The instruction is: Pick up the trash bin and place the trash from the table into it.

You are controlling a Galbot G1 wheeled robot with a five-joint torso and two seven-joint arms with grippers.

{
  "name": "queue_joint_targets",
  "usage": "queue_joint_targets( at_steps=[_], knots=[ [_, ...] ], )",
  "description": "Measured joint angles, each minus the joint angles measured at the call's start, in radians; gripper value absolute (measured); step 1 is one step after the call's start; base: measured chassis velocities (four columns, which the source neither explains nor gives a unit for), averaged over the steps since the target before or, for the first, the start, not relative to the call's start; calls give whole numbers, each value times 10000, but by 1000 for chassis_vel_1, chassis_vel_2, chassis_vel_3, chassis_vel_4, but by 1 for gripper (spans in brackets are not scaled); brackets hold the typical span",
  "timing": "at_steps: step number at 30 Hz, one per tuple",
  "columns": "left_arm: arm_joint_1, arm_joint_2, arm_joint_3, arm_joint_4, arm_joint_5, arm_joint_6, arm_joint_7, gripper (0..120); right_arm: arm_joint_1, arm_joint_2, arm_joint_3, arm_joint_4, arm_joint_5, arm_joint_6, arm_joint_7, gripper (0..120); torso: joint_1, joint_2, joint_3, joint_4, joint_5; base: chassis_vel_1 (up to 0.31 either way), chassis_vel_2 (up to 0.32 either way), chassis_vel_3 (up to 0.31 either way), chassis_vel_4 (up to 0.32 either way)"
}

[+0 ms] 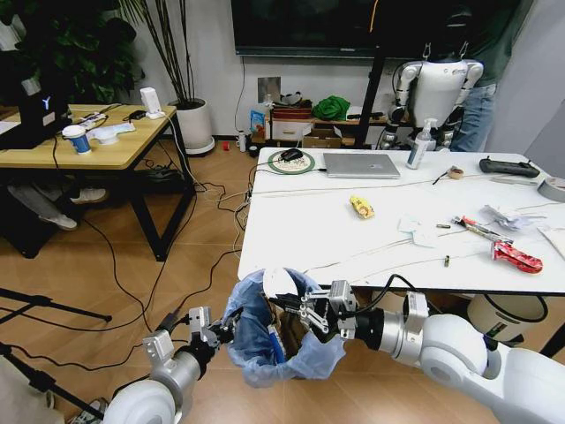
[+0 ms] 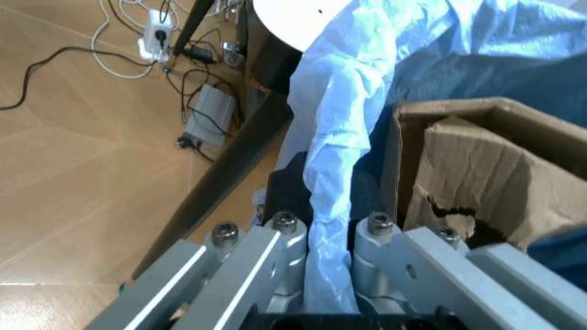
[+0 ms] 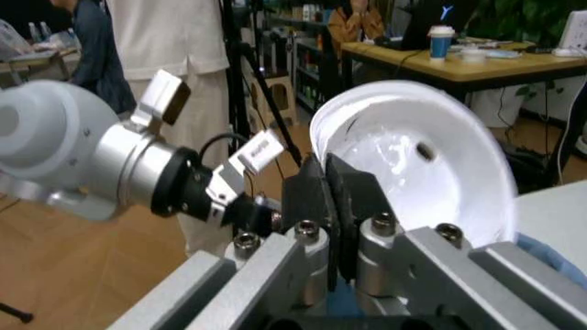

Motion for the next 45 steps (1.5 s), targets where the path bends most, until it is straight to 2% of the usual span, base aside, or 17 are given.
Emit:
queue_joint_targets(
  at_steps=[1, 6, 9, 16, 17, 19, 22, 23, 24, 28, 31, 32, 37, 45],
  knots=[
    [0, 0, 0, 0, 0, 0, 0, 2, 0, 0, 0, 0, 0, 0, 0, 0, 0, 0, 0, 0, 0, 0, 0, 0, 0],
    [76, -36, -58, -114, -13, 2, 5, 2, -47, -22, -22, -157, -167, 24, 2, 22, 0, 0, 0, 0, 1, 0, 0, 0, 0],
    [128, -41, -82, -132, -1, 7, 5, 2, -39, -51, -22, -156, -175, 24, 7, 29, 0, 0, 0, 0, -1, 0, 0, 0, 0],
    [483, 0, -288, -320, 50, 117, -148, 2, -156, -143, 241, -85, -347, 44, 145, 58, 0, 0, 0, -1, 0, 0, 0, 0, 0],
    [483, 0, -288, -320, 50, 117, -148, 2, -156, -143, 241, -85, -347, 44, 145, 58, 0, 0, 0, -1, 0, 0, 0, 0, 0],
    [744, 79, -409, -370, 101, 148, -189, 2, -147, 0, 536, -66, -353, 120, 587, 67, 0, 0, 0, -1, -2, 0, 0, 0, 0],
    [1085, 186, -649, -385, 207, 162, -194, 2, 280, 574, 871, -255, -425, 372, 2137, 81, 0, 0, 0, -1, -1, 0, 0, 0, 0],
    [1166, 208, -728, -431, 211, 166, -204, 2, 540, 876, 968, -394, -317, 266, 2864, 84, 0, 0, 0, 1, -2, 0, 0, 0, 0],
    [1166, 208, -728, -431, 211, 166, -204, 2, 540, 876, 968, -394, -317, 266, 2864, 84, 0, 0, 0, 1, -2, 0, 0, 0, 0],
    [1352, 270, -1081, -573, 207, 180, -241, 2, 1390, 1988, 1230, -1260, 181, -903, 5270, 98, 2, 0, 0, 2, -2, 0, 0, 0, 0],
    [1417, 260, -1305, -543, 197, 180, -226, 2, 2051, 2727, 1277, -2422, 446, -1600, 6116, 100, 2, 0, 2, 0, 1, 0, 0, 0, 0],
    [1417, 260, -1305, -543, 197, 180, -226, 2, 2051, 2727, 1277, -2422, 446, -1600, 6116, 100, 2, 0, 2, 0, 1, 0, 0, 0, 0],
    [1527, 160, -1415, -558, 202, 180, -209, 2, 3129, 3551, 1171, -4717, 594, -2218, 6213, 100, 2, -1, 2, 1, -1, 0, 0, 0, 0],
    [1604, 77, -1612, -560, 200, 157, -181, 2, 3775, 3885, 942, -7511, -207, -2411, 5458, 100, 2, -1, 1, -1, 0, 0, 0, 0, 0]
  ],
)
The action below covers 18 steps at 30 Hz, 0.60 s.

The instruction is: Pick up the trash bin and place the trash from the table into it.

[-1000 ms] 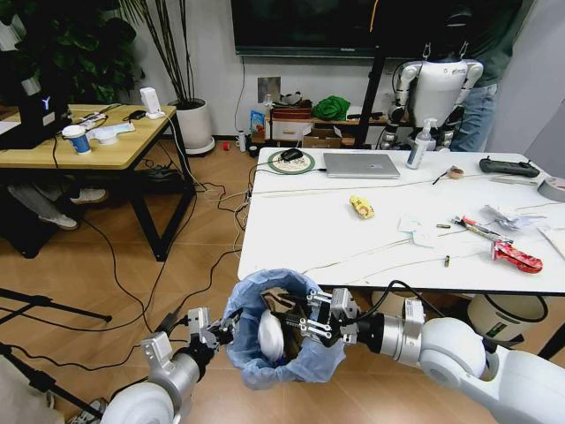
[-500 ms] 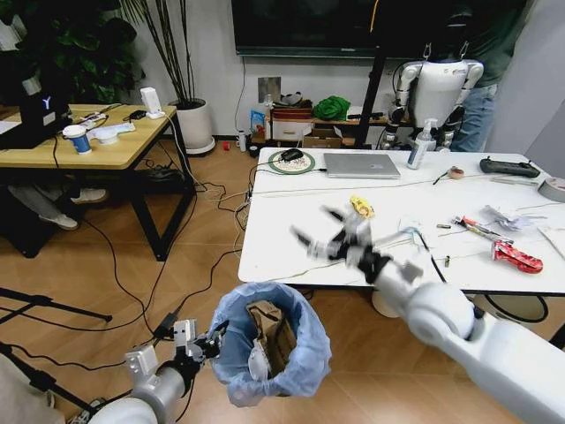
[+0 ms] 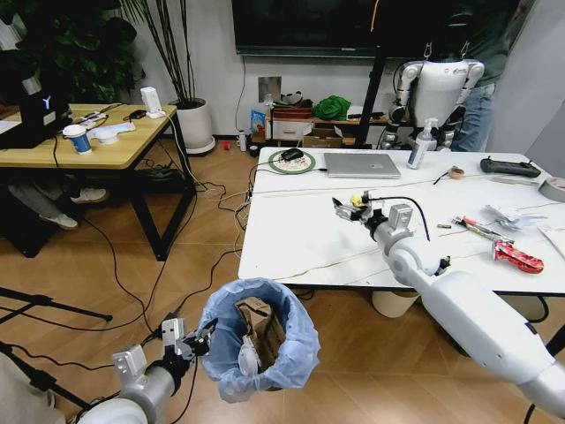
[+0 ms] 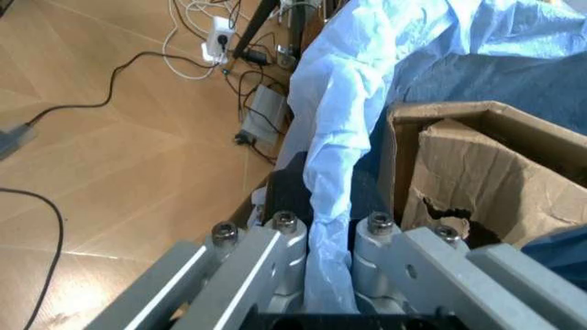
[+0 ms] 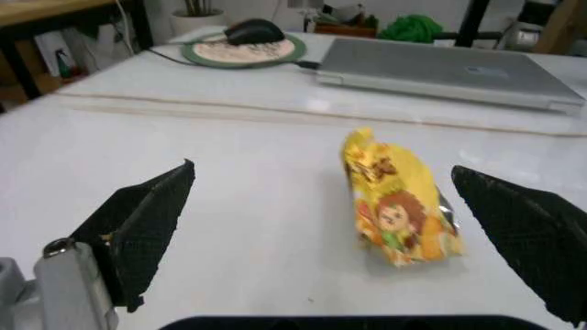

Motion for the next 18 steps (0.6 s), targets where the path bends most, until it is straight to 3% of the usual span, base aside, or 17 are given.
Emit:
queue_joint_targets(
  at_steps=[18],
  knots=[
    [-237, 14, 156, 220, -53, -17, 9, 2, 707, 440, -71, -2437, -299, 448, -1014, 97, -2, 0, 0, 0, -1, 0, 0, 0, 0]
  ],
)
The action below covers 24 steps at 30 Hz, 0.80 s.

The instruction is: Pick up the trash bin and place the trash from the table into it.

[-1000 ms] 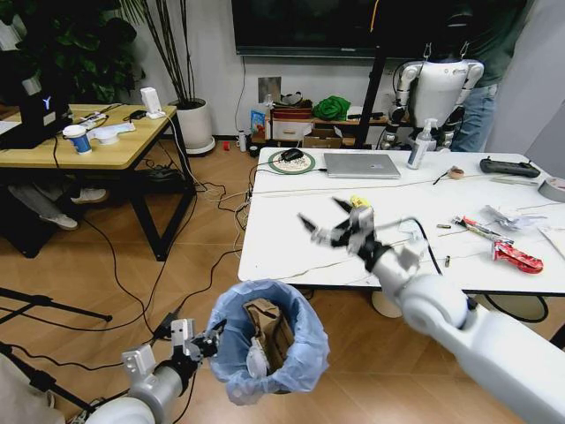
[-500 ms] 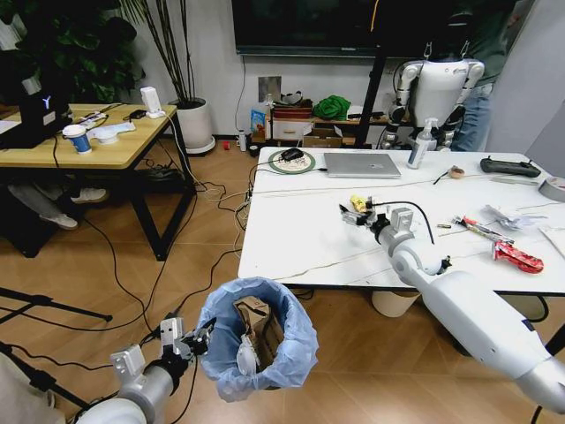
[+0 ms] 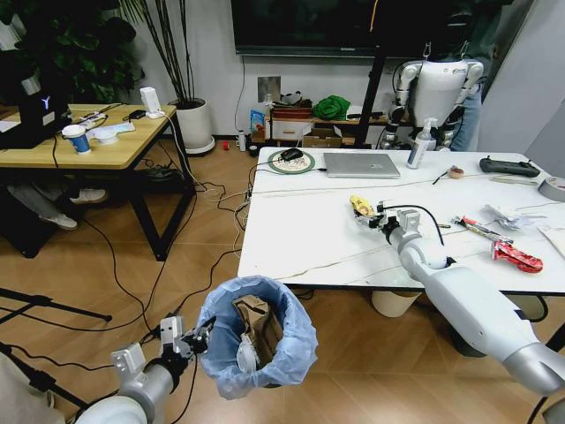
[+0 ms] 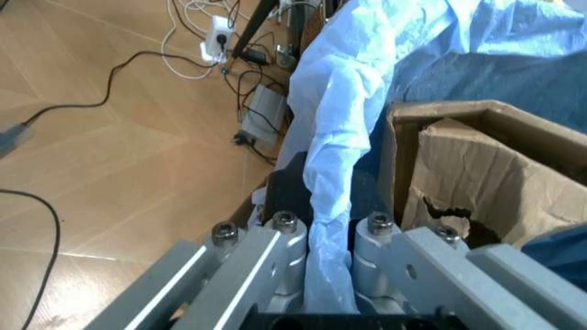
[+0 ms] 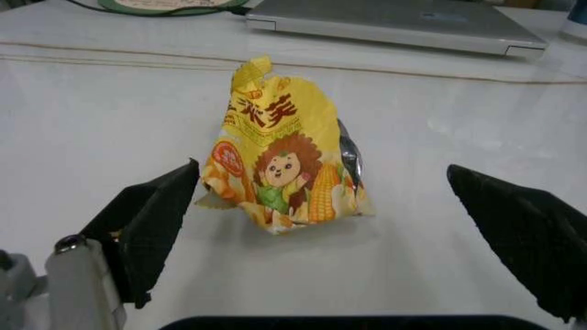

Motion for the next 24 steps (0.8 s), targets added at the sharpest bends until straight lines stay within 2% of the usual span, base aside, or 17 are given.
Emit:
queue_joint_targets(
  at_steps=[3, 6, 13, 15, 18, 21, 22, 24],
  knots=[
    [-35, -2, 46, 59, -2, -3, 0, 2, 84, 104, -23, -303, -1, 92, -164, 95, 0, 0, 0, 1, 1, 0, 0, 0, 0],
    [-66, 14, 66, 82, -17, -4, 0, 2, 143, 156, -30, -484, 0, 162, -305, 89, 0, 0, 0, 2, 1, 0, 0, 0, 0],
    [-76, 39, 72, 117, -29, -9, 0, 2, 240, 318, -53, -857, 45, 385, -575, 59, 0, 0, 0, 2, 1, 0, 0, 0, 0],
    [-76, 37, 72, 118, -29, -10, 0, 2, 241, 319, -57, -857, 47, 389, -581, 57, 0, 0, 0, 1, 1, 0, 0, 0, 0],
    [-100, 12, 96, 151, -25, -13, 0, 2, 254, 316, -114, -813, 54, 405, -604, 42, 0, 0, 0, 1, 0, 0, 0, 0, 0],
    [-108, 5, 103, 158, -22, -13, 0, 2, 255, 313, -126, -801, 51, 408, -607, 39, 0, 0, 0, 1, 0, 0, 0, 0, 0],
    [-129, -14, 129, 174, -12, -13, 0, 2, 254, 309, -146, -769, 43, 411, -613, 29, 0, 0, 0, 2, 0, 0, 0, 0, 0],
    [-134, -17, 139, 192, 1, -15, 0, 2, 264, 308, -149, -768, 42, 413, -617, 21, 0, 0, -1, 1, 0, 0, 0, 0, 0]
  ],
)
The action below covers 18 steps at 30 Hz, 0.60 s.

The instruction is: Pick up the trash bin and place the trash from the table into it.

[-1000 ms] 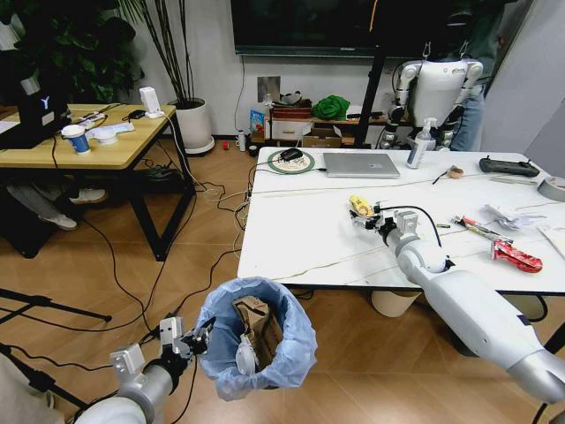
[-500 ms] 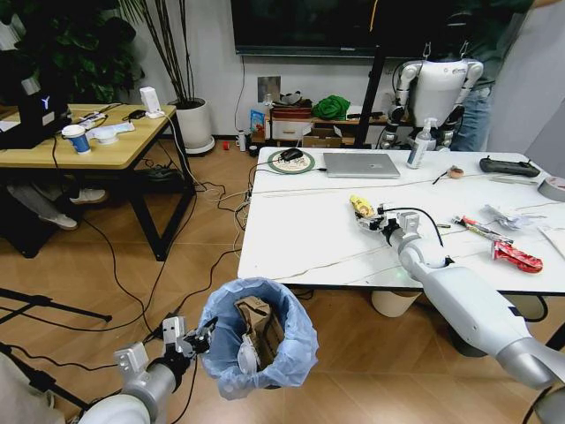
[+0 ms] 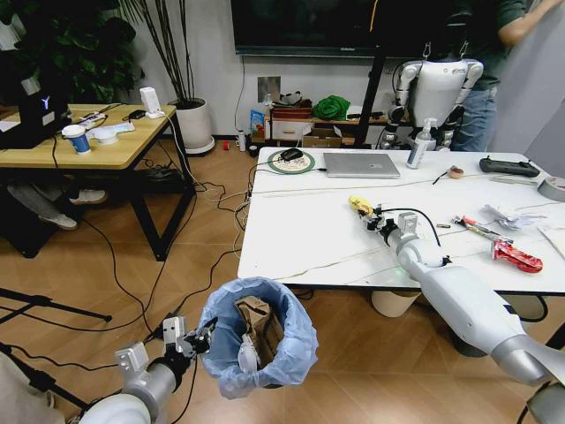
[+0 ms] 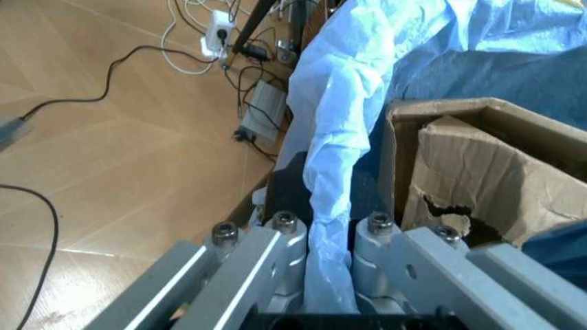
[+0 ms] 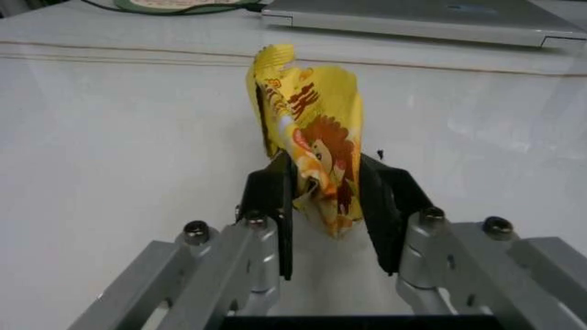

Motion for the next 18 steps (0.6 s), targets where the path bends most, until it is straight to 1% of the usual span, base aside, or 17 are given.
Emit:
queue_joint_targets(
  at_steps=[1, 3, 5, 6, 7, 8, 9, 10, 11, 13, 16, 17, 18],
  knots=[
    [0, 1, 2, 2, 4, 0, 1, 2, 8, -7, -3, 4, 0, 2, -16, 16, 0, 0, 0, 1, 0, 0, 0, 0, 0],
    [-2, 2, 3, 4, 5, 0, 0, 2, 11, -13, -5, 5, 0, 4, -31, 15, 0, 0, 0, 0, 1, 0, 0, 0, 0],
    [-23, 5, 11, 17, 10, 0, 0, 2, 16, -33, -6, 29, 1, 21, -98, 4, 0, 0, 0, 0, 0, 0, 0, 0, 0],
    [-27, 6, 14, 17, 10, 0, 0, 2, 16, -39, -6, 48, 2, 31, -118, 3, 0, 0, 0, 0, 1, 0, 0, 0, 0],
    [-45, 6, 38, 17, 10, -2, 0, 2, -18, -79, 17, 235, 17, 55, -180, 0, 0, 0, 1, -1, 2, 0, 0, 0, 0],
    [-54, 7, 69, 14, 12, -4, -2, 2, -102, -161, 41, 578, 118, 53, -232, 0, 1, 0, 1, 1, 2, 0, 0, 0, 0],
    [-54, 26, 132, -18, 24, -7, -9, 2, -268, -355, 50, 1292, 383, -13, -285, 0, 1, -1, 1, 1, 2, 0, 0, 0, 0],
    [-54, 26, 132, -18, 24, -7, -9, 2, -268, -355, 50, 1292, 383, -13, -285, 0, 1, -1, 1, 1, 2, 0, 0, 0, 0],
    [-54, 60, 210, -59, 36, -9, -17, 2, -467, -605, 40, 2203, 668, -79, -355, 0, 2, 0, 0, 0, 0, 0, 0, 0, 0],
    [-96, 96, 343, -74, 48, -10, -47, 2, -779, -1023, -40, 3585, 1121, -133, -475, 0, 0, 0, -1, 1, -3, 0, 0, 0, 0],
    [-220, 105, 531, -75, 49, -12, -98, 2, -1165, -1579, -238, 5612, 1672, -159, -606, 0, -1, 1, -1, 0, 3, 0, 0, 0, 0],
    [-220, 105, 531, -75, 49, -12, -98, 2, -1165, -1579, -238, 5612, 1672, -159, -606, 0, -1, 1, -1, 0, 3, 0, 0, 0, 0],
    [-269, 97, 584, -74, 41, -13, -111, 2, -1260, -1778, -367, 6280, 1841, -156, -657, 0, -2, 1, -2, 0, -5, 0, 0, 0, 0]
  ],
)
